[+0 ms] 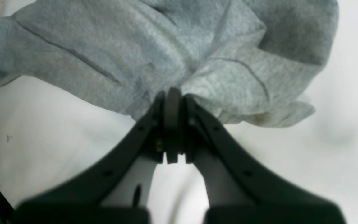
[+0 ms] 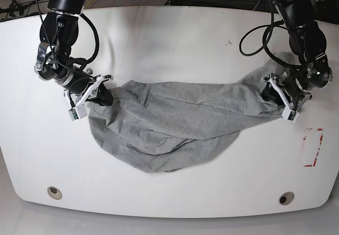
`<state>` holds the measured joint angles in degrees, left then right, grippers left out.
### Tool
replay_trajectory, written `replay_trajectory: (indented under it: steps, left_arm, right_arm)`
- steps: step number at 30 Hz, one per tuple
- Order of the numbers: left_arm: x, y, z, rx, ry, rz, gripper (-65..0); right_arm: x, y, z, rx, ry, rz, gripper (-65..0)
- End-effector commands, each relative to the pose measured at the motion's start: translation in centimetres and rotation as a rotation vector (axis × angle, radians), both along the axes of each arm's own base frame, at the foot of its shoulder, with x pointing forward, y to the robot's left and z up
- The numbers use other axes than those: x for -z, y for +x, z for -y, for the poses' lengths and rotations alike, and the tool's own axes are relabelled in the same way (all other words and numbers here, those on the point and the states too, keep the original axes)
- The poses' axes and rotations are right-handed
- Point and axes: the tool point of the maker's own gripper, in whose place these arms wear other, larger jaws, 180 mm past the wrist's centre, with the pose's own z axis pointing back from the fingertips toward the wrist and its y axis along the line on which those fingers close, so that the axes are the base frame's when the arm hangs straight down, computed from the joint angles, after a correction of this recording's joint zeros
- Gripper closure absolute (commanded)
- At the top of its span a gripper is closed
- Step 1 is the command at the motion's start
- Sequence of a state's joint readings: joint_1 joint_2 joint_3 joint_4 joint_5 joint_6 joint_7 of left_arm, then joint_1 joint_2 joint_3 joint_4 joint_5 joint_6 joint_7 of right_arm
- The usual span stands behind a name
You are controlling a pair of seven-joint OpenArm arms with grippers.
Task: Fold the T-shirt properly
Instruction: 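Lift the shirt high with both grippers and shake it out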
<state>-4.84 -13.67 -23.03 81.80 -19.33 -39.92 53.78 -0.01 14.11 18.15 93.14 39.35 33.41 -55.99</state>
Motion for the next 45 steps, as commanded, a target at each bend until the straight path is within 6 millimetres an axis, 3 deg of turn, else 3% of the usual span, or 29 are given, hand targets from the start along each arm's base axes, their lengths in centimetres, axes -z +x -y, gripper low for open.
replay_trajectory:
  steps: [1, 4, 11, 15, 20, 25, 35, 45]
  left_arm:
    - [-1.7, 1.2, -0.7, -0.004, 0.011, 0.057, -30.0]
    - [-1.8, 1.3, -0.5, -0.001, 0.008, 0.068, -28.9]
    - [-2.5, 2.1, 0.2, 0.011, -0.013, 0.126, -6.7]
    - [-2.6, 2.5, 0.9, 0.043, -0.015, 0.146, 0.0]
    - [-3.4, 2.7, 0.1, 0.026, -0.013, 0.173, 0.0]
    - [-6.9, 3.2, -1.9, -0.026, 0.025, 0.274, 0.0]
    - [-9.8, 4.3, -2.1, -0.017, 0.059, 0.347, 0.0]
    - [-14.9, 6.3, -1.9, -0.004, 0.123, 0.439, 0.0]
  right_arm:
    - [-1.6, 0.9, 0.3, 0.004, 0.011, 0.057, 0.0]
    - [-1.7, 1.0, 0.3, 0.004, 0.011, 0.058, 0.0]
    - [-1.2, 0.9, 0.4, 0.008, 0.016, 0.043, 0.0]
    - [-1.3, 1.4, 0.5, 0.012, 0.022, 0.046, 0.0]
    - [-1.4, 1.7, 0.5, 0.014, 0.024, 0.049, 0.0]
    - [-1.9, 2.1, 0.9, 0.014, 0.015, 0.062, 0.0]
    - [-4.9, 5.1, 1.8, 0.022, 0.006, 0.15, 0.0]
    - [-9.2, 9.3, 3.4, 0.037, -0.006, 0.243, 0.0]
